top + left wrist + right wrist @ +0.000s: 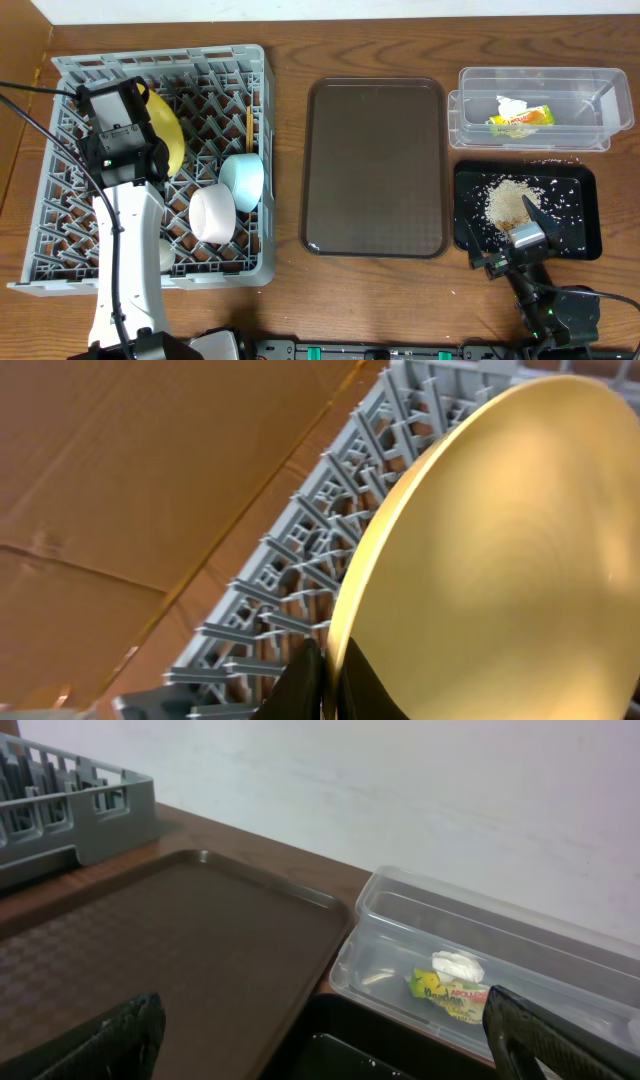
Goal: Sort waste into correct bins and load items into the dishwasher
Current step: 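Push the yellow plate upright between the rack tines with the left gripper, then withdraw the left gripper from the rack toward the front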
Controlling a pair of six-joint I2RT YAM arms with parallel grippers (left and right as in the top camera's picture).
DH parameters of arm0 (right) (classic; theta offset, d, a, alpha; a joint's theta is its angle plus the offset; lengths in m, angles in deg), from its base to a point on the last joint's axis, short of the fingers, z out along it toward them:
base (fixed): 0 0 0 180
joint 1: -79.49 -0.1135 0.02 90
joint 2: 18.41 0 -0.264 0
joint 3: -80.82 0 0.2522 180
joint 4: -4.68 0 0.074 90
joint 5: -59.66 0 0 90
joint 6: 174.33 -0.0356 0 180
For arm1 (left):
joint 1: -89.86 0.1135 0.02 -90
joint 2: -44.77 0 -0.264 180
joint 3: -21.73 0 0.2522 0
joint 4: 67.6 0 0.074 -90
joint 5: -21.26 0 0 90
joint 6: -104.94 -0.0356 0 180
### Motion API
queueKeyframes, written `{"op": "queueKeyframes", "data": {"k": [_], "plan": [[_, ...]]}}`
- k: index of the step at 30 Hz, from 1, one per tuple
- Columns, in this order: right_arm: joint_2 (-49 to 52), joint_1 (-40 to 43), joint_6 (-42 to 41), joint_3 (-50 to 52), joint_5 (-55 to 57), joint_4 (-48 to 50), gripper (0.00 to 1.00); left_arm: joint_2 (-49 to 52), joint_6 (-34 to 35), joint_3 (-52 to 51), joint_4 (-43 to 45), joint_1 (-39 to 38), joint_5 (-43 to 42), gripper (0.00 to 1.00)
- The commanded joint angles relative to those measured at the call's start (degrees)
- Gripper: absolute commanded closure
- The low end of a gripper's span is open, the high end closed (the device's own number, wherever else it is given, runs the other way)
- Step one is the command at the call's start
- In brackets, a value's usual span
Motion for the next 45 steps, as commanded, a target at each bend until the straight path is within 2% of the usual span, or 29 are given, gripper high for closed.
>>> {"op": "queueKeyframes", "data": {"k": [1, 12, 17, 19, 20, 21, 22, 23, 28, 33, 37, 39, 42, 44, 45], "plan": [[-0.13, 0.85, 0.59, 0.24, -0.28, 0.07, 0.01, 1.79, -1.99, -0.02, -0.52, -0.44, 3.39, 0.93], [-0.11, 0.85, 0.59, 0.24, -0.28, 0.07, 0.01, 7.13, -2.47, -0.02, -0.96, -5.6, 4.15, 0.93], [-0.11, 0.85, 0.59, 0.24, -0.26, 0.07, 0.01, 7.37, -2.4, -0.02, 0.79, -6.6, 13.64, 0.92], [-0.13, 0.85, 0.59, 0.24, -0.28, 0.07, 0.01, 6.99, -2.38, -0.02, 0.81, -7.32, 13.88, 0.83], [-0.13, 0.85, 0.59, 0.24, -0.28, 0.07, 0.01, 6.82, -2.4, -0.02, 0.81, -7.96, 13.55, 0.71], [-0.11, 0.85, 0.59, 0.24, -0.28, 0.07, 0.01, 6.51, -2.4, -0.02, 0.79, -9.46, 12.15, 0.49], [-0.11, 0.85, 0.59, 0.24, -0.28, 0.07, 0.01, 6.49, -2.4, -0.02, 0.59, -10.23, 11.21, 0.37], [-0.11, 0.85, 0.59, 0.24, -0.28, 0.07, 0.01, 6.47, -2.36, -0.02, 0.39, -10.88, 10.82, 0.31], [-0.11, 0.85, 0.59, 0.24, -0.28, 0.07, 0.01, 4.42, 1.66, 0.0, -2.47, -13.99, 10.36, 0.28], [-0.09, 0.85, 0.59, 0.24, -0.28, 0.07, 0.01, -2.4, 2.71, 0.0, -6.54, -15.47, 0.87, 0.25], [-0.09, 0.85, 0.59, 0.24, -0.28, 0.07, 0.01, -8.72, 8.87, 0.0, -11.06, -15.45, -8.9, 0.21], [-0.09, 0.85, 0.59, 0.24, -0.28, 0.07, 0.01, -12.9, 12.52, 0.0, -14.19, -15.47, -22.51, 0.21], [-0.09, 0.85, 0.59, 0.24, -0.28, 0.07, 0.01, -16.79, 12.5, 0.0, -17.29, -15.47, -42.32, 0.21], [-0.09, 0.85, 0.59, 0.24, -0.28, 0.07, 0.01, -19.06, 12.5, 0.0, -19.82, -15.58, -51.52, 0.21], [-0.09, 0.85, 0.59, 0.24, -0.28, 0.07, 0.01, -20.04, 12.5, 0.0, -21.07, -15.82, -53.27, 0.16]]}}
